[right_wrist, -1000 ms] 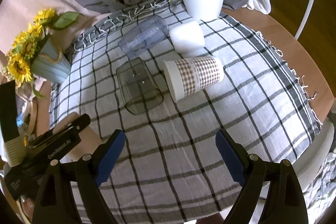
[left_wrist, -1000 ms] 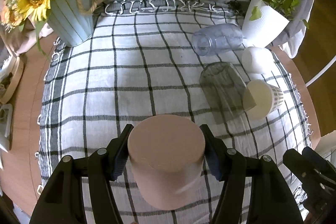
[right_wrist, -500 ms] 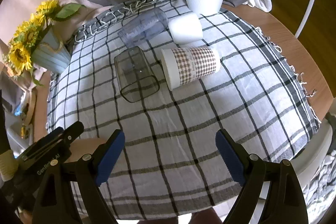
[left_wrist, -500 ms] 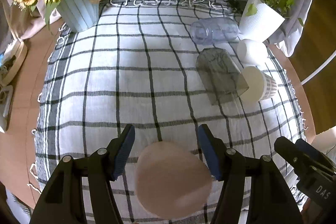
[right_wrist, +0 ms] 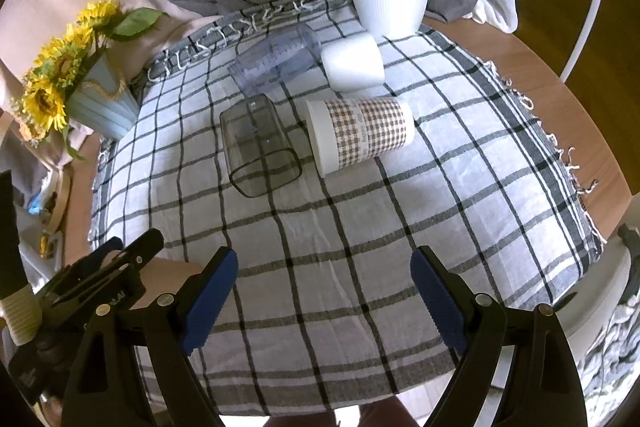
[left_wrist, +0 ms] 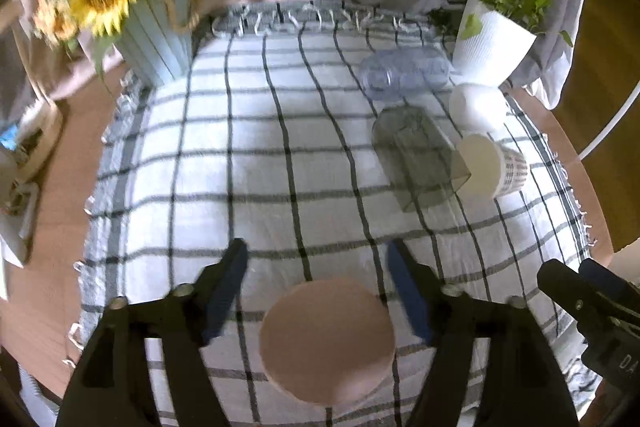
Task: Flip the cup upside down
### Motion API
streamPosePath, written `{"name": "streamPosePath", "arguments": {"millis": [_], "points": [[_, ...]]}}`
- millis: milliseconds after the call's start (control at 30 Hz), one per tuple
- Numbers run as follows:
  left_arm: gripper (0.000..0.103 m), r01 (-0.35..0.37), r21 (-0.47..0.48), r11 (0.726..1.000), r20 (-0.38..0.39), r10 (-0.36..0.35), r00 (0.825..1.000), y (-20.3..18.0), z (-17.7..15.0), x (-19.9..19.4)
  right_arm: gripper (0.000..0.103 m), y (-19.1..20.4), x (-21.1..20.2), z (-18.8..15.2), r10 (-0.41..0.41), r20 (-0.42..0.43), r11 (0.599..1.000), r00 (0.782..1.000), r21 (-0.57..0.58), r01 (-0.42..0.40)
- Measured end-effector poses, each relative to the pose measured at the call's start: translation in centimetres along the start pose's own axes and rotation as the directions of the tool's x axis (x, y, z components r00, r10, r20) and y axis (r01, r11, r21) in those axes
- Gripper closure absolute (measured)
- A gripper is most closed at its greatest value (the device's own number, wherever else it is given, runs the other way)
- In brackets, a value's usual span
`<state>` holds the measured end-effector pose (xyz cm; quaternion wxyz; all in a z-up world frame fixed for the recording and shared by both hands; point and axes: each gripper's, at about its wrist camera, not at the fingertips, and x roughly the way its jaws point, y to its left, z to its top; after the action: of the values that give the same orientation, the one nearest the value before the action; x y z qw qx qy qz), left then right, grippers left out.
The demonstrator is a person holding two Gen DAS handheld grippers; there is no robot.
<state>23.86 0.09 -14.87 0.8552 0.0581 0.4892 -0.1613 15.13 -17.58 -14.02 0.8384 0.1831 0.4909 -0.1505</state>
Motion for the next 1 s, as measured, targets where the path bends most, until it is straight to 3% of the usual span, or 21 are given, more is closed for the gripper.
{"name": "streamPosePath", "arguments": {"millis": [200, 333, 600, 767, 1000], "points": [[0.011, -0.054, -0.020, 0.998, 0.127, 0.056, 0.990, -0.7, -0.4, -4.7, 0.008, -0.4, -2.2, 0.0, 0.014, 0.058, 1.000, 0.998, -0.027, -0.013], [0.001, -0.084, -0.064, 0.994, 0.169, 0.093, 0.981, -0.5, -1.5, -7.6, 0.006, -0.7, -4.7, -0.1, 0.036, 0.125, 0.998, 0.992, -0.053, -0.030], [0.001, -0.185, -0.099, 0.978, 0.269, 0.206, 0.941, -1.0, -5.7, -13.5, 0.003, 0.0, -10.0, -1.9, 0.095, 0.276, 0.985, 0.956, -0.162, -0.051], [0.001, -0.170, -0.085, 0.982, 0.316, 0.189, 0.930, -1.6, -9.1, -17.2, 0.003, 0.2, -13.5, -5.0, 0.145, 0.315, 0.974, 0.938, -0.213, -0.079], [0.000, -0.151, -0.087, 0.985, 0.350, 0.172, 0.921, -1.5, -14.0, -22.1, 0.003, -0.1, -18.6, -10.9, 0.140, 0.393, 0.977, 0.909, -0.206, -0.061]]}}
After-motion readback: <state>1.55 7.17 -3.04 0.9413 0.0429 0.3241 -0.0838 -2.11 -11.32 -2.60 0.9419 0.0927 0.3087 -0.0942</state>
